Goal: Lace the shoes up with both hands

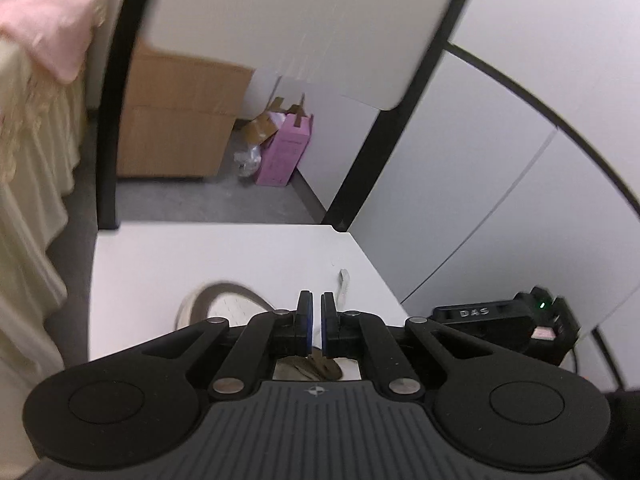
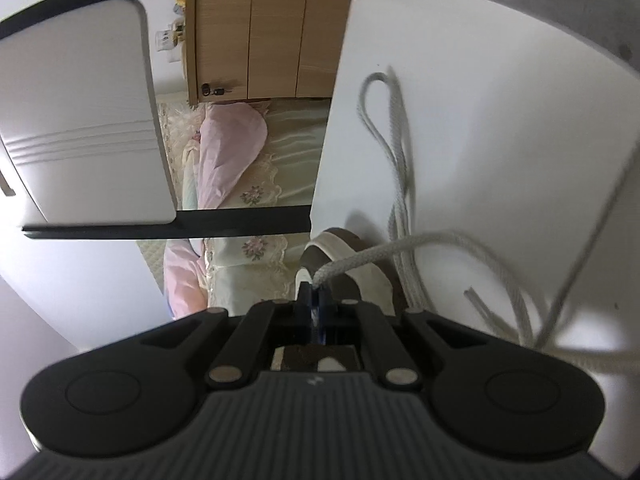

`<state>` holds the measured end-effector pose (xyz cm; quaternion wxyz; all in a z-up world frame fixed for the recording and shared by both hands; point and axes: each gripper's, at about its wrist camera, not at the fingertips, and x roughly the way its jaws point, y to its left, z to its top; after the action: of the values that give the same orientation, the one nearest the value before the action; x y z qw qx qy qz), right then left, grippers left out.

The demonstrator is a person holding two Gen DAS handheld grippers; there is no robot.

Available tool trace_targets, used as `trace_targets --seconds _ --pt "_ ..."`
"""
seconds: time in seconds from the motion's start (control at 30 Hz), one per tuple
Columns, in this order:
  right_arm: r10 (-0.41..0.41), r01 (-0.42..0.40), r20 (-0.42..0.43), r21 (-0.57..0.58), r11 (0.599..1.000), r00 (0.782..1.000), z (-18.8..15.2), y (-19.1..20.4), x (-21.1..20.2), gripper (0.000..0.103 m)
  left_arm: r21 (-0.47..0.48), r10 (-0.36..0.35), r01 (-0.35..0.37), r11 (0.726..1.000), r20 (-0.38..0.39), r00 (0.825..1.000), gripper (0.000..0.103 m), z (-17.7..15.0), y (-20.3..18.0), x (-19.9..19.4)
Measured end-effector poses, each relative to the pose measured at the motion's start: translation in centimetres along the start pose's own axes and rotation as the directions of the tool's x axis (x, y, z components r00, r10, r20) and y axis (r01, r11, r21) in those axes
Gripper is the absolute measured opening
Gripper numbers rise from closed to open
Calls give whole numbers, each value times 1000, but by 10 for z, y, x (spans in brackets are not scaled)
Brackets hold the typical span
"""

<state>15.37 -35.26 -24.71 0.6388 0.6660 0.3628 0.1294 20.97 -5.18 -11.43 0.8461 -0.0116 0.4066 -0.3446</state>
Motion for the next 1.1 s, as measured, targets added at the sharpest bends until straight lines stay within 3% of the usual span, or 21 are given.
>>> trace_targets --seconds 0.1,0.2,0.37,0.6,1.1 --pt "-14 14 26 15 1000 1000 -3 -3 -5 5 -11 -14 14 1000 19 1000 4 -1 7 -2" --pt "-2 0 20 112 994 1000 -10 -12 -2 5 13 -19 19 1000 3 1000 4 -4 10 -1" --pt "14 -17 21 122 992 1000 -18 -8 1 5 26 -60 60 998 16 998 4 -6 11 -6" --pt "3 -6 39 74 997 999 -21 2 1 5 51 -37 38 998 -10 999 5 -13 12 1" --pt "8 -8 23 13 1000 1000 -36 7 -14 4 63 -23 21 998 26 999 4 -13 11 6"
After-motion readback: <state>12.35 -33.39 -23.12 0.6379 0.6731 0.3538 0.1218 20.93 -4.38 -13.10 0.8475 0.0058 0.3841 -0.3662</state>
